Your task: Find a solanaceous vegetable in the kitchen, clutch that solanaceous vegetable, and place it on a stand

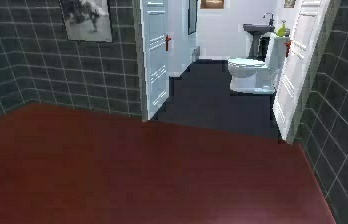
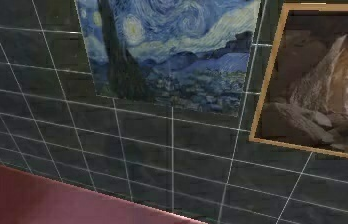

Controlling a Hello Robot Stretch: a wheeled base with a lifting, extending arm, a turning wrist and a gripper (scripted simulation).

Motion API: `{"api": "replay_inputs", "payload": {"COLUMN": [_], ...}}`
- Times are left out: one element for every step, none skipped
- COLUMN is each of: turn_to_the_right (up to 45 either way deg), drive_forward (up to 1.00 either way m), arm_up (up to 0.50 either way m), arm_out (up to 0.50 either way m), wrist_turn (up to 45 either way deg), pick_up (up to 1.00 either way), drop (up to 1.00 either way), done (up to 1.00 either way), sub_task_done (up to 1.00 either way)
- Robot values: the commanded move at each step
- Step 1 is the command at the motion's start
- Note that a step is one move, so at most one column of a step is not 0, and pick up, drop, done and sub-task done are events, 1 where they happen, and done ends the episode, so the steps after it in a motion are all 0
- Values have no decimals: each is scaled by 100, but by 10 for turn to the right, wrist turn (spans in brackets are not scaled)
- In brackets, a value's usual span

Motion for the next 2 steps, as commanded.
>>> {"api": "replay_inputs", "payload": {"turn_to_the_right": [60,0], "drive_forward": [0,100], "arm_up": [0,0], "arm_out": [0,0], "wrist_turn": [0,0], "pick_up": [0,0], "drop": [0,0], "done": [0,0], "sub_task_done": [0,0]}}
